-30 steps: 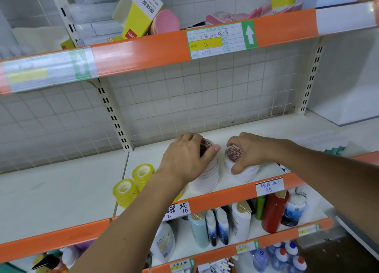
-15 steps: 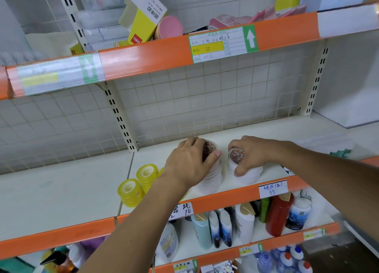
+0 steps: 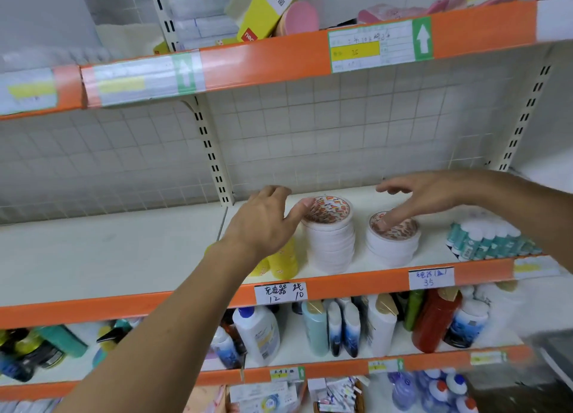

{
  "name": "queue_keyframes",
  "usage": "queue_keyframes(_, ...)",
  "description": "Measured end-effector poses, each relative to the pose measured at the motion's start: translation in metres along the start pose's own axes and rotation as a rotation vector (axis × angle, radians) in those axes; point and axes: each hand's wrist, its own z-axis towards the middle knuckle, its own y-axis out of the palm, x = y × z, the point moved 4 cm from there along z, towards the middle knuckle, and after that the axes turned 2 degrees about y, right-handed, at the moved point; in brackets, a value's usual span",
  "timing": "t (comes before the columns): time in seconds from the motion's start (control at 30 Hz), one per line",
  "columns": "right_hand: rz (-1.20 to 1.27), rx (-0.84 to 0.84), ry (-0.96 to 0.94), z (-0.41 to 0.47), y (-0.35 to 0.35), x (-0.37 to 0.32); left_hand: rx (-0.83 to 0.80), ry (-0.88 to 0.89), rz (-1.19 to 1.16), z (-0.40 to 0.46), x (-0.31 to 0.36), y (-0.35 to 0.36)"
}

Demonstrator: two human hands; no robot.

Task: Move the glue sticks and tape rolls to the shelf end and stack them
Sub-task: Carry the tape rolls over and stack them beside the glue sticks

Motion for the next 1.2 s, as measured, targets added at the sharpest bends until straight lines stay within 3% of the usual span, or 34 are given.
queue_keyframes(0.13, 0.019, 0.123, -0.1, -0.009, -0.028, -0.031, 0.013, -0.079, -0.011, -0.02, -0.026, -0.014)
queue_keyframes(0.3, -0.026, 0.253, -0.292, -0.012, -0.022, -0.117, 0.004, -0.183, 0.028, -0.05, -0.067, -0.029)
queue_keyframes(0.67, -0.312, 0.163, -0.51, 0.025, 0.054, -0.339, 0.003, -0.377, 0.12, -0.129, -0.207, -0.087)
queue_keyframes(1.2, -0.425, 0.047, -0.849, 0.09, 0.186, -0.631, 0.019, -0.679, 0.243, -0.258, -0.429, -0.167)
